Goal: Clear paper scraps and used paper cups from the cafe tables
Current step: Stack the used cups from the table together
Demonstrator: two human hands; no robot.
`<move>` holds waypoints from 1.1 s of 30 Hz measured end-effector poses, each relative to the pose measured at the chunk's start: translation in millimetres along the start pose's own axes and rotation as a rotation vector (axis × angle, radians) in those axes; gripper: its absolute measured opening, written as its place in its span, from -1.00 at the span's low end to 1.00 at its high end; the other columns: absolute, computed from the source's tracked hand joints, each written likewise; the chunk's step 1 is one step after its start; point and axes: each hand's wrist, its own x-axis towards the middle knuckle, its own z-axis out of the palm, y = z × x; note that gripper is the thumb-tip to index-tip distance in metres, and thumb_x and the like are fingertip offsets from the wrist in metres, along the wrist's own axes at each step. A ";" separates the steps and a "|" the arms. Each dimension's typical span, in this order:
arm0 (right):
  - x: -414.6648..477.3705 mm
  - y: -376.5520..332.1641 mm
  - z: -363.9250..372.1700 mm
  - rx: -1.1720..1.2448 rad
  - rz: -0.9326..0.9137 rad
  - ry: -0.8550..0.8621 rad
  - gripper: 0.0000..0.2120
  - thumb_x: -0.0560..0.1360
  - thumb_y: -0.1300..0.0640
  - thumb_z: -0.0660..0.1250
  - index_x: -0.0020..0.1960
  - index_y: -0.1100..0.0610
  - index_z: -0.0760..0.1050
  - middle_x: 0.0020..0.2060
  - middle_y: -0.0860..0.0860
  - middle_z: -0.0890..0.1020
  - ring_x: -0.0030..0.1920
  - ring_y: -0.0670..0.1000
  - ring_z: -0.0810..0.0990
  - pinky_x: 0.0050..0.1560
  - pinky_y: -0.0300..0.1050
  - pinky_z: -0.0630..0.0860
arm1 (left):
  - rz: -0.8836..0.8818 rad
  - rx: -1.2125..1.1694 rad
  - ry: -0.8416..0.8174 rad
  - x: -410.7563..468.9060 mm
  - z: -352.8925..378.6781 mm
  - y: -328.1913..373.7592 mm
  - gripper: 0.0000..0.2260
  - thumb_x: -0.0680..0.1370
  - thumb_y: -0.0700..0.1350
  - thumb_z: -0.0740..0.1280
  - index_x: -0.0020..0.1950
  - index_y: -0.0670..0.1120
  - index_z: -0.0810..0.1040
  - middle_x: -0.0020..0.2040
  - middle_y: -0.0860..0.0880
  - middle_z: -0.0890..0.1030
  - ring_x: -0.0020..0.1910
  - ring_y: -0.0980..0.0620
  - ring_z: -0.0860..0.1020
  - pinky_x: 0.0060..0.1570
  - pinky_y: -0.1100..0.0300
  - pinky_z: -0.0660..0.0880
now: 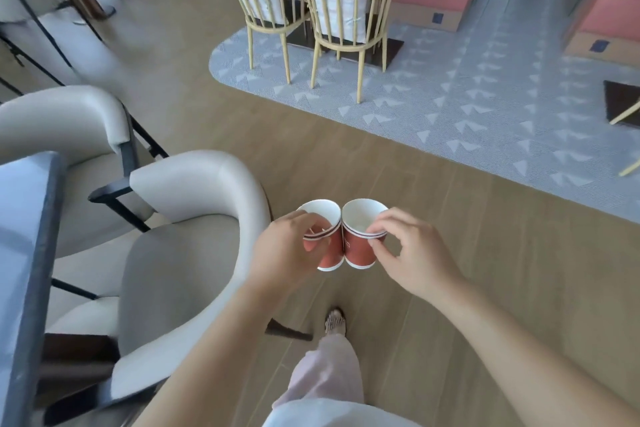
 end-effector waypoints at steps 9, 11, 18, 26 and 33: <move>173.0 69.9 20.4 -0.021 -0.010 -0.087 -0.87 0.37 0.35 0.38 -0.13 0.18 0.59 -0.17 -0.01 0.61 -0.09 0.01 0.56 -0.05 -0.18 0.48 | -0.044 -0.014 0.038 174.7 20.3 -49.6 -0.90 0.40 -0.09 0.37 -0.14 0.10 0.58 -0.22 0.18 0.54 -0.21 0.11 0.54 -0.29 0.22 0.45; 218.7 79.9 23.2 -0.028 -0.027 -0.094 -0.88 0.37 0.34 0.38 -0.13 0.18 0.59 -0.16 -0.01 0.61 -0.09 0.02 0.57 -0.04 -0.14 0.49 | -0.067 -0.015 0.041 216.0 14.0 -61.4 -0.89 0.41 -0.08 0.36 -0.12 0.11 0.57 -0.20 0.16 0.56 -0.20 0.10 0.54 -0.29 0.20 0.45; 358.8 93.3 52.8 0.009 -0.103 -0.096 -0.92 0.39 0.29 0.39 -0.13 0.18 0.59 -0.16 -0.01 0.61 -0.10 0.04 0.57 -0.05 -0.08 0.51 | -0.125 0.033 0.115 328.4 -24.5 -99.7 -0.89 0.39 -0.10 0.35 -0.13 0.09 0.58 -0.17 0.15 0.60 -0.18 0.11 0.55 -0.24 0.12 0.53; 489.6 112.1 109.3 0.075 -0.209 -0.250 -0.91 0.40 0.31 0.38 -0.11 0.19 0.60 -0.16 0.00 0.61 -0.09 0.04 0.57 -0.03 -0.07 0.51 | -0.210 0.184 0.137 422.1 -53.8 -152.3 -0.85 0.39 -0.12 0.34 -0.09 0.04 0.60 -0.16 0.10 0.61 -0.18 0.04 0.54 -0.28 0.23 0.39; 637.3 135.3 145.0 0.121 -0.320 -0.324 -0.90 0.39 0.30 0.38 -0.12 0.15 0.59 -0.17 -0.04 0.60 -0.11 0.02 0.57 -0.04 -0.12 0.49 | -0.361 0.166 0.222 539.9 -77.2 -188.9 -0.87 0.41 -0.10 0.32 -0.08 0.07 0.58 -0.14 0.11 0.59 -0.18 0.07 0.53 -0.30 0.19 0.43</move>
